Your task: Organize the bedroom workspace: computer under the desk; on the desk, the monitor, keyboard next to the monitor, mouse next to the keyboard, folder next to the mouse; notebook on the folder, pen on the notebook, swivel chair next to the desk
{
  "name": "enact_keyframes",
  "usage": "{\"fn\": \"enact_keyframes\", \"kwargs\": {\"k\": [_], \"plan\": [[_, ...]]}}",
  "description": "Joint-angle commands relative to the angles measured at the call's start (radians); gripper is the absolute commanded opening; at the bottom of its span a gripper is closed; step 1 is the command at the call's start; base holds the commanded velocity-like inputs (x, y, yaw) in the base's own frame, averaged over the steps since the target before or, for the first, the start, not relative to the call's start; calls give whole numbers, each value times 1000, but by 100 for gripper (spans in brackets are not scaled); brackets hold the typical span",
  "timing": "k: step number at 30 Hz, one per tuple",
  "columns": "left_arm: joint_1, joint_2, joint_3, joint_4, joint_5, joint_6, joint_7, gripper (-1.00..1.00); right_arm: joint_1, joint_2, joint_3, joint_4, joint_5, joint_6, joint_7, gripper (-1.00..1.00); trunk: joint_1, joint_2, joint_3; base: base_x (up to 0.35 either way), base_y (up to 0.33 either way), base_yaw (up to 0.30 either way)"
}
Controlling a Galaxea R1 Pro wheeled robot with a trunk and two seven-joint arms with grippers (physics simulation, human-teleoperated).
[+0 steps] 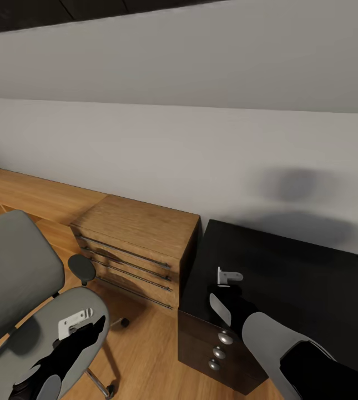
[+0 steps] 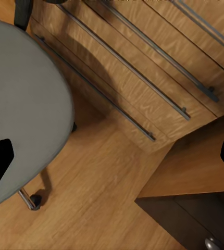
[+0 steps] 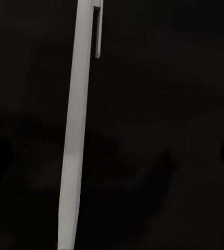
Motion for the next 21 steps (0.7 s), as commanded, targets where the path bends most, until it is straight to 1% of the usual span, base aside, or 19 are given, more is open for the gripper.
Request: {"fn": "enact_keyframes", "kwargs": {"k": [1,13,21], "plan": [[0,0,0,-2,11,3,8,100,-1,-1,8,-1,-5,8,-7,100,0,-1,-1,0,0,0],[0,0,2,-2,11,3,8,100,-1,2,8,-2,-7,36,-7,100,0,-1,-1,0,0,0],[0,0,2,-2,11,3,8,100,-1,2,9,-2,-22,46,-9,100,0,-1,-1,0,0,0]]}}
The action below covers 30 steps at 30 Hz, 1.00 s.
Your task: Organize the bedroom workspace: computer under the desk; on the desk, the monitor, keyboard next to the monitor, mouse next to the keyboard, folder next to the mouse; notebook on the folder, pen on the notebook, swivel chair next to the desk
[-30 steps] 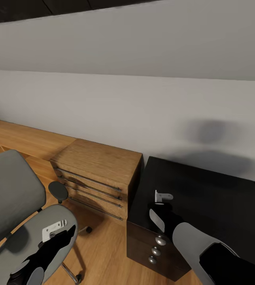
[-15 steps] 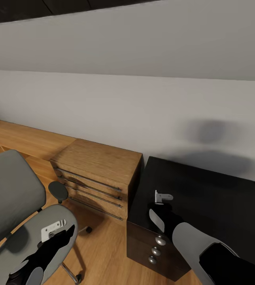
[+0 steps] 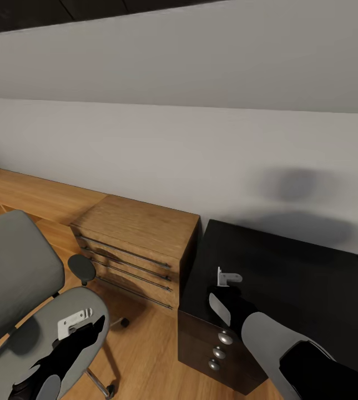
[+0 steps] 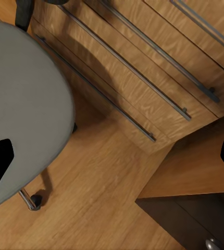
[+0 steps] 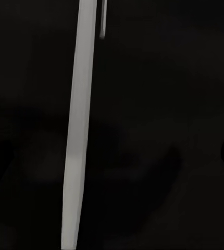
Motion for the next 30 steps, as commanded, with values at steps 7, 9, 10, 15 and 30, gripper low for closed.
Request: {"fn": "enact_keyframes", "kwargs": {"k": [7,9,10,15,30], "plan": [[0,0,0,-3,11,4,8,100,-1,0,11,-3,-7,12,-7,100,0,-1,-1,0,0,0],[0,0,0,-2,11,4,8,100,-1,0,13,-5,-7,12,-5,100,0,-1,-1,0,0,0],[0,0,0,-2,11,5,8,100,-1,1,14,-8,-6,12,-5,100,0,-1,-1,0,0,0],[0,0,0,-2,11,5,8,100,-1,1,16,-19,-6,13,-5,100,0,-1,-1,0,0,0],[0,0,0,-3,11,4,8,100,-1,0,18,-20,-5,14,-4,100,4,-8,-4,0,0,0]]}}
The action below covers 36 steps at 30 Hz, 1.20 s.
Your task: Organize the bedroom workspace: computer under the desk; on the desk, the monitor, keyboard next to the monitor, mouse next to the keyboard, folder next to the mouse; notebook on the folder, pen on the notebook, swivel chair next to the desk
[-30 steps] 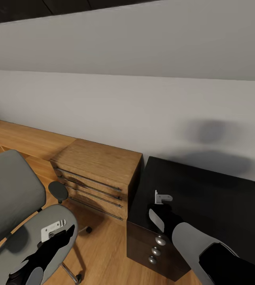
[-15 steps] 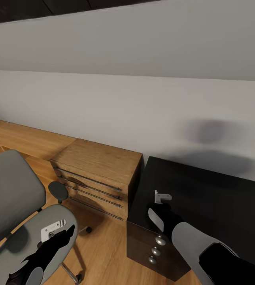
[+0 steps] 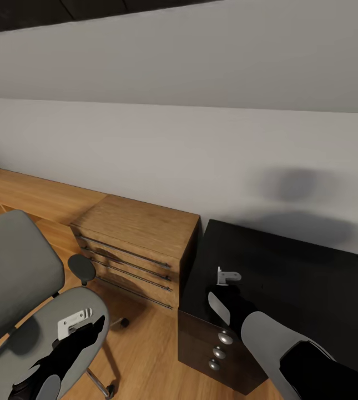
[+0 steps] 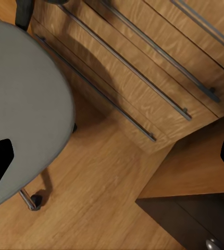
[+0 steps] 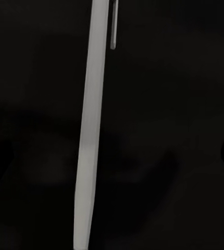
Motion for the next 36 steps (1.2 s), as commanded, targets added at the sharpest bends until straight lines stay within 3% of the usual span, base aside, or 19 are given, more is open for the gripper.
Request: {"fn": "enact_keyframes", "kwargs": {"k": [1,15,24,36], "plan": [[0,0,0,-2,11,3,8,100,-1,0,9,-1,-5,7,-6,100,4,-8,-4,0,0,0],[0,0,0,-2,11,3,8,100,-1,-1,9,0,-3,7,-7,100,12,-22,-10,0,0,0],[0,0,0,-2,11,3,8,100,-1,-1,9,1,-2,7,-7,100,46,-85,-39,0,0,0],[0,0,1,-2,11,4,8,100,-1,-1,9,0,-1,7,-10,100,46,-85,-39,0,0,0]]}}
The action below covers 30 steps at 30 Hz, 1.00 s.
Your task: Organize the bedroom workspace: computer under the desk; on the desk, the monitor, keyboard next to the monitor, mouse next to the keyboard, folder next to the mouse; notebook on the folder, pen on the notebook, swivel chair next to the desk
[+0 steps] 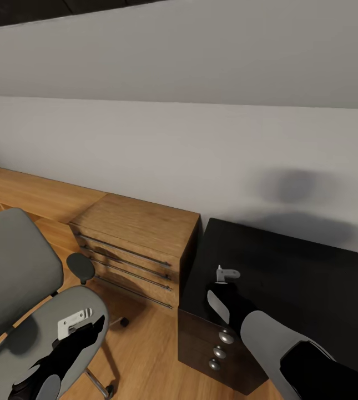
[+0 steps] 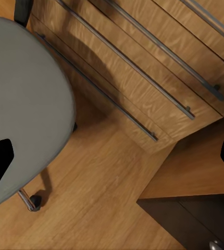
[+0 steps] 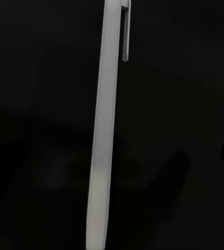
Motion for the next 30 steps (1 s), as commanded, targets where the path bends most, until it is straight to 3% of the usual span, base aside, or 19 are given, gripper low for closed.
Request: {"fn": "enact_keyframes", "kwargs": {"k": [1,30], "plan": [[0,0,0,-2,11,3,8,100,0,-1,7,25,-7,9,-6,-100,0,0,-1,0,0,0],[0,1,0,-2,11,3,8,100,0,-1,2,23,-13,9,-2,-100,0,0,-1,0,0,0]]}}
